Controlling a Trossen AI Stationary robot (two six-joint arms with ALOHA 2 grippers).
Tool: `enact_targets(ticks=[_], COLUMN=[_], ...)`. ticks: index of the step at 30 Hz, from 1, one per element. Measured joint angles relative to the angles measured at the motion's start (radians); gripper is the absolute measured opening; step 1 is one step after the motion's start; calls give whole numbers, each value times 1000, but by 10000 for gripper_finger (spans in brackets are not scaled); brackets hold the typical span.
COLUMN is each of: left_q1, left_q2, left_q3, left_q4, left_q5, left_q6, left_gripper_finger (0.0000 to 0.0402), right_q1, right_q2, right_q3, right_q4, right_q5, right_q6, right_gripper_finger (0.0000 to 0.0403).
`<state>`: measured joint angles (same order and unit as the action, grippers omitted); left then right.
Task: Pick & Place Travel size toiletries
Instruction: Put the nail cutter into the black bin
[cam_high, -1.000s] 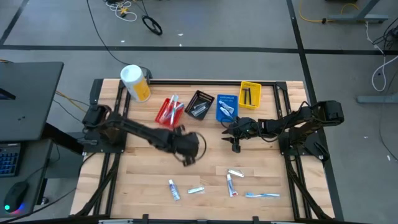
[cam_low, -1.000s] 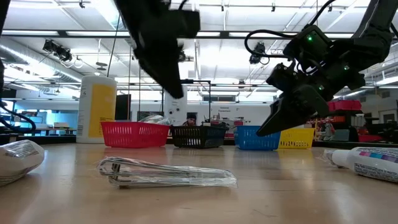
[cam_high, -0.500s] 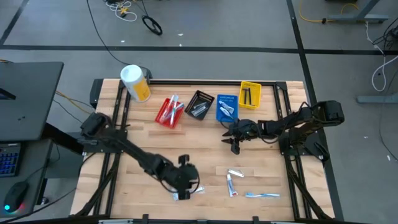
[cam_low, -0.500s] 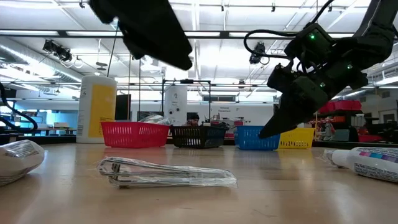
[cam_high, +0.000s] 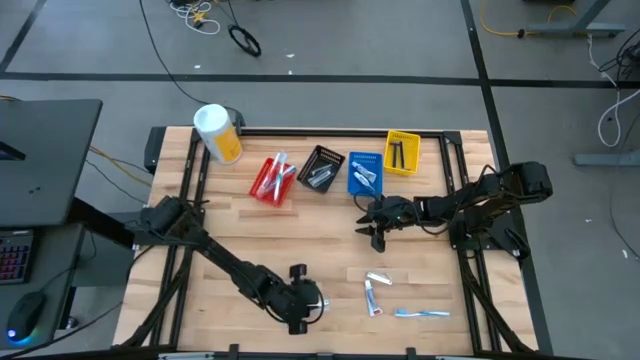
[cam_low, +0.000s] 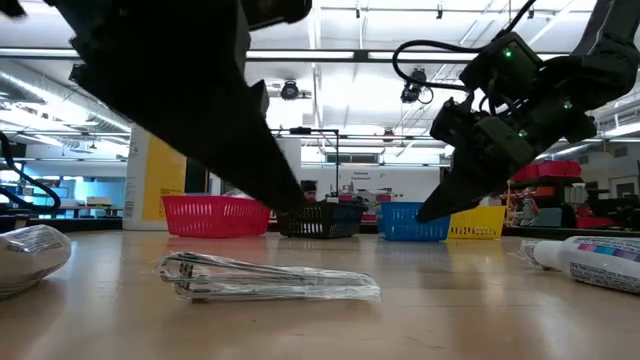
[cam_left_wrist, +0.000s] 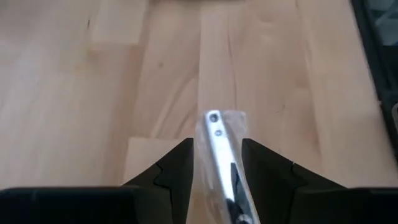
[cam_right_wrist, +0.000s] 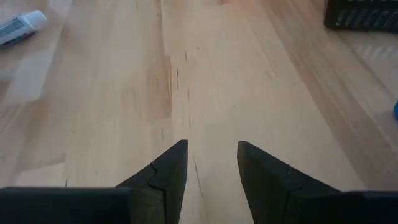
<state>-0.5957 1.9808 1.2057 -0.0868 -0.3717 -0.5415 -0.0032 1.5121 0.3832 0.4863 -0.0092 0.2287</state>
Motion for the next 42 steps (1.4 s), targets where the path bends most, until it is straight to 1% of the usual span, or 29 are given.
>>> enact_targets(ticks=[2, 4, 8, 10, 14, 24, 30, 32, 34, 37, 39, 42], left_q1=[1, 3, -1, -5, -16, -19, -18, -19, -19, -1, 26, 90], left_q2=[0, 0, 0, -1, -6, -2, -2, -2, 0, 4, 5, 5], left_q3=[-1, -1, -34, -54, -91, -97, -93, -94, -95, -94, -94, -93], left_q4=[-13, -25, -36, -16, -6, 4, -47, -48, -61, -76, -75, -67], left_q5=[8, 42, 77, 87, 59, 61, 46, -2, -91, -207, -271, -321], left_q6=[-9, -38, -87, -124, -180, -165, -166, -167, -180, -174, -171, -131], left_gripper_finger=[143, 143, 143, 143, 140, 112, 73, 67, 67, 83, 90, 86], right_q1=[0, 0, 0, 0, 0, -1, -1, -1, -1, -1, -1, -1], right_q2=[0, 0, 0, 0, 0, 0, 0, 0, 0, 0, 0, 0], right_q3=[0, 0, 0, 0, 0, 0, 0, 0, 0, 0, 0, 0], right_q4=[3, 6, 19, 27, 39, 57, 64, 64, 64, 65, 65, 68], right_q5=[0, 1, 0, 0, 0, 0, 0, 0, 0, 0, 0, 0], right_q6=[-10, -20, -42, -50, -71, -121, -132, -136, -136, -136, -136, -140], right_gripper_finger=[150, 150, 150, 150, 150, 150, 150, 150, 150, 150, 150, 150])
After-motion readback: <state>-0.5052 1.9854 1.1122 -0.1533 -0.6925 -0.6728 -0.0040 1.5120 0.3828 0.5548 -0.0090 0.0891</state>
